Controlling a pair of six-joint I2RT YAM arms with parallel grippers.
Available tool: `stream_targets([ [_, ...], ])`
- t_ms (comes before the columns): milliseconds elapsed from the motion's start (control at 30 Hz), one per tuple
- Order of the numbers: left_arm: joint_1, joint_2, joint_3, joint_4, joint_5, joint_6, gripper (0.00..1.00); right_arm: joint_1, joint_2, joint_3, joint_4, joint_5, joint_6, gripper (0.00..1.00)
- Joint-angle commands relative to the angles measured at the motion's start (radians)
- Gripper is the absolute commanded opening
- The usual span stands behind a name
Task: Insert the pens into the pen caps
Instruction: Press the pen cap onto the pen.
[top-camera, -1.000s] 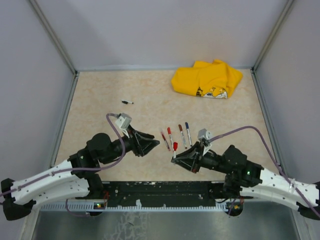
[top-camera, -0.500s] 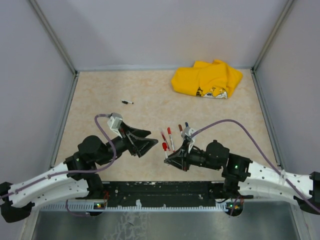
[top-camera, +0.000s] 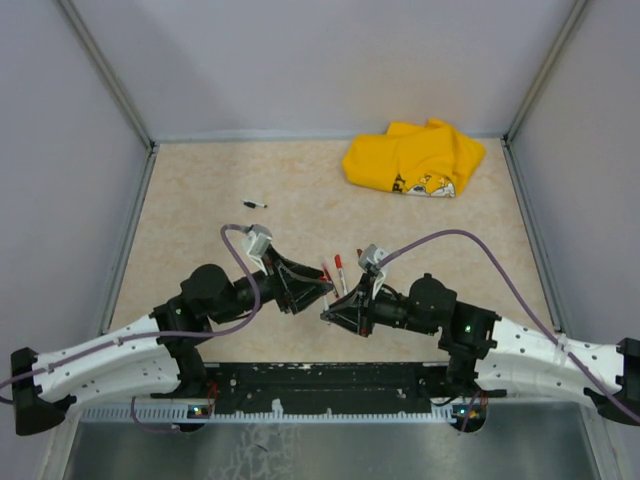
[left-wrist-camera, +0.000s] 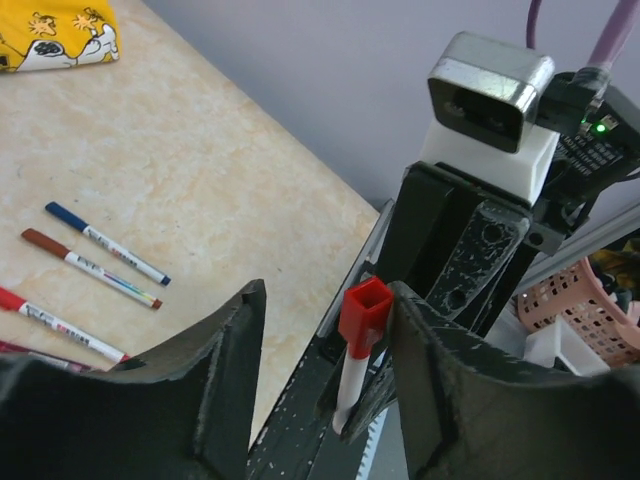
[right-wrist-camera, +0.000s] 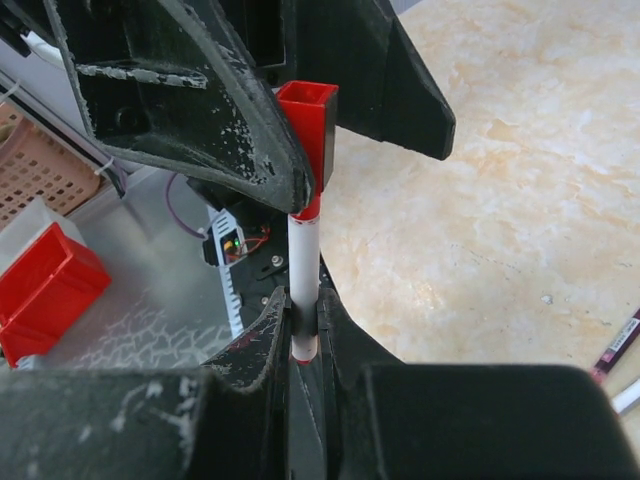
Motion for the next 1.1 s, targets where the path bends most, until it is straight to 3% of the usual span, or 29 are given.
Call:
stream_targets([
  [0, -0.007, 0.010, -0.003, 0.079, 0.052, -0.006, 0.53, -0.005, 0.003, 0.054, 0.076, -0.025, -0.007, 0.00],
  [133, -0.007, 0.005, -0.020, 0.134, 0.094, -0.008, 0.44, -0.005, -0.004, 0.049, 0.079, -0.026, -0.008, 0.00],
  [300, -0.007, 0.002, -0.036, 0.168, 0.123, -0.005, 0.26, -0.005, -0.015, 0.051, 0.072, -0.019, -0.007, 0.00],
  [433, -0.007, 0.010, -0.035, 0.157, 0.126, 0.006, 0.00, -0.003, -0.017, 0.071, 0.052, -0.007, -0.008, 0.00],
  [1067, -0.007, 0.138, 0.110, -0.199, 0.291, 0.195, 0.00, -0.003, -0.023, 0.287, -0.105, 0.186, -0.046, 0.00],
])
